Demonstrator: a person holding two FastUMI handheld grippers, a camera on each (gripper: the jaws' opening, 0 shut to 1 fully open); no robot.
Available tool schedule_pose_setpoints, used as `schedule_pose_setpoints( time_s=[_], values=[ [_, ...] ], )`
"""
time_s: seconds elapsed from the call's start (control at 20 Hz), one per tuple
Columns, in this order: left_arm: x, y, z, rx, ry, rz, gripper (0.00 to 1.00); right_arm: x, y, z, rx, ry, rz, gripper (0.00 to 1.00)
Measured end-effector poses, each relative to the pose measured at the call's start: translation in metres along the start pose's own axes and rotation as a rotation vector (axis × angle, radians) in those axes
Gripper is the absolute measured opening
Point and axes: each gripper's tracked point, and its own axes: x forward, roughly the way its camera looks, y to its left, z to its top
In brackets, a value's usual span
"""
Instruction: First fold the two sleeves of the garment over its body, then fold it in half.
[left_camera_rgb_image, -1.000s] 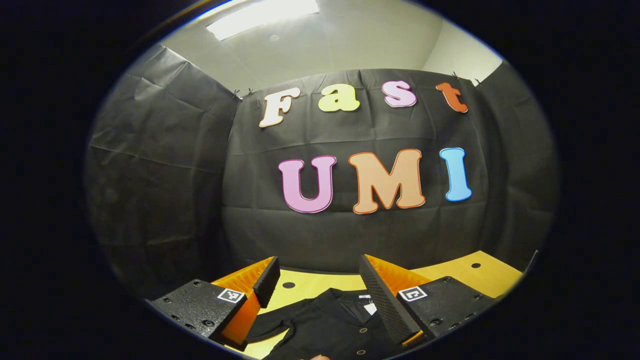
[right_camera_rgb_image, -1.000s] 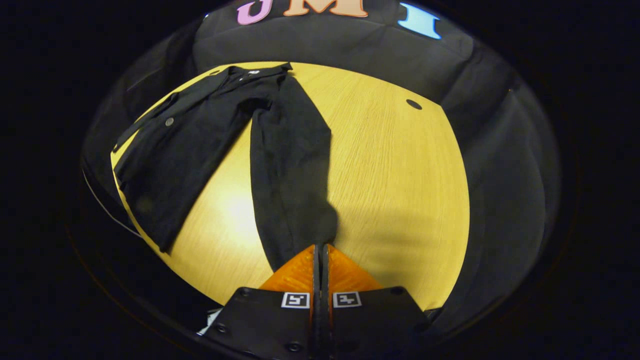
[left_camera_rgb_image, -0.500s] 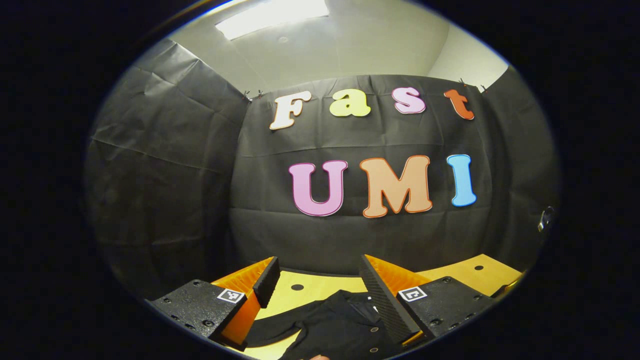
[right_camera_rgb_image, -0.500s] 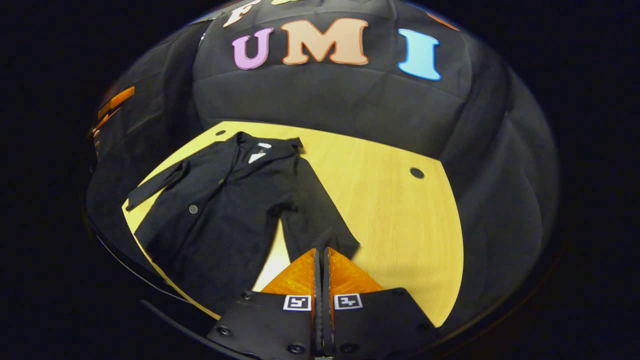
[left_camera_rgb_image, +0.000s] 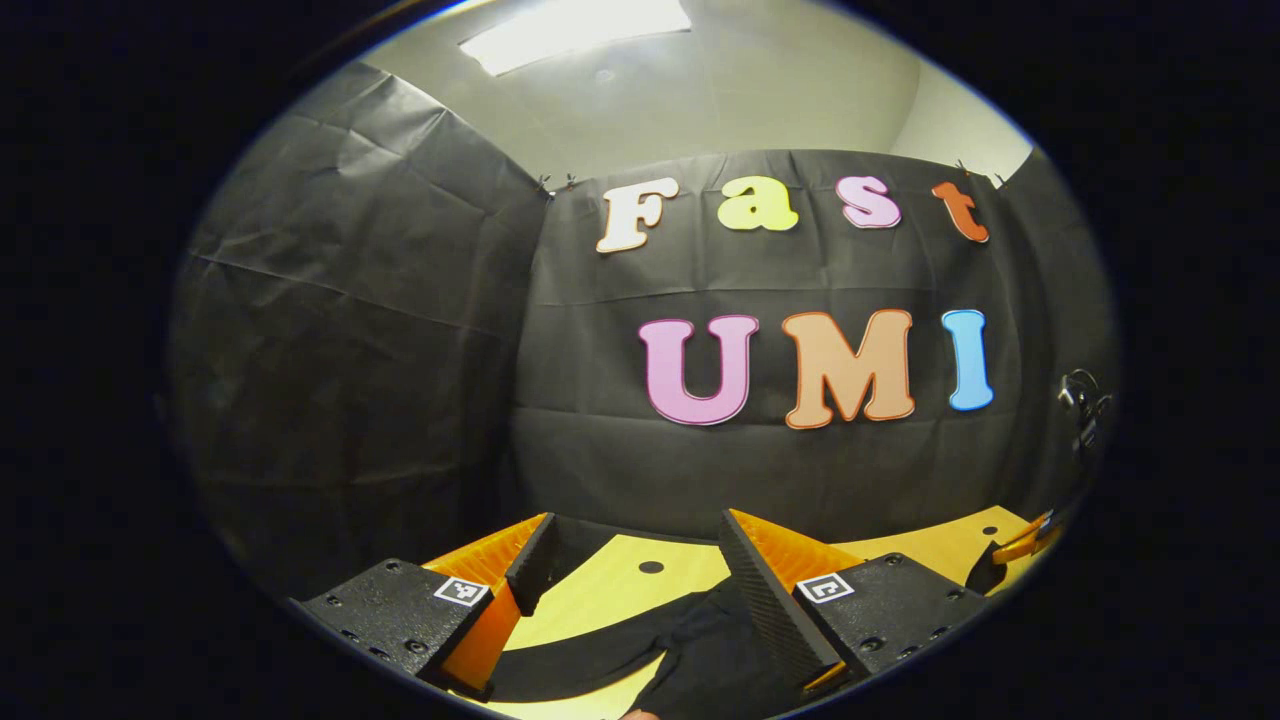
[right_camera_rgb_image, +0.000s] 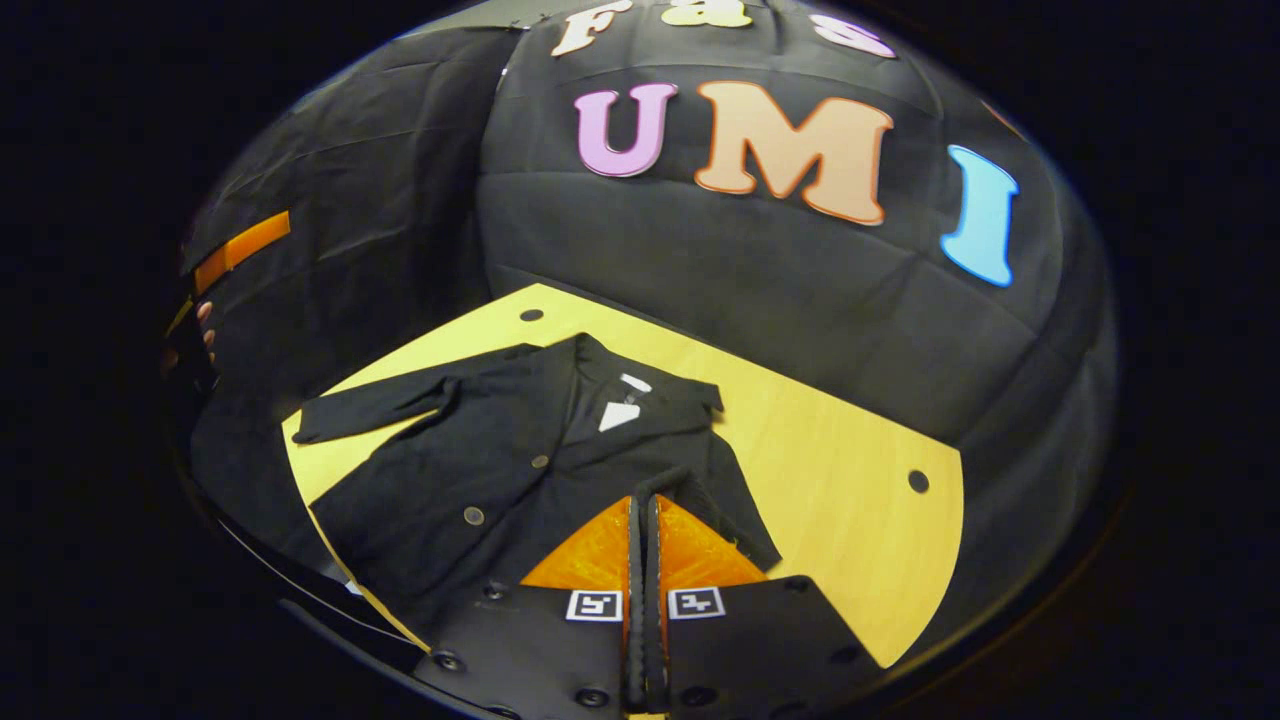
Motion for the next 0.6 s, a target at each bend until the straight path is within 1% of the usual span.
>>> schedule_pose_setpoints(
  time_s=[0.25,0.35,0.4,0.45,0.6],
  values=[
    [-0.002,0.036,-0.006,0.007,0.014,0.037,0.97,0.037,0.041,0.046,-0.058,-0.026,0.043,0.02],
    [-0.003,0.051,-0.009,0.008,0.018,0.051,0.97,0.056,0.059,0.057,-0.065,-0.021,0.068,0.02],
    [-0.003,0.059,-0.01,0.01,0.022,0.06,0.95,0.065,0.068,0.062,-0.066,-0.012,0.082,0.02],
    [-0.003,0.067,-0.011,0.013,0.024,0.069,0.97,0.075,0.077,0.066,-0.072,-0.006,0.092,0.02],
    [-0.007,0.093,-0.017,0.026,0.037,0.099,0.98,0.105,0.11,0.077,-0.112,0.01,0.125,0.02]
  ],
)
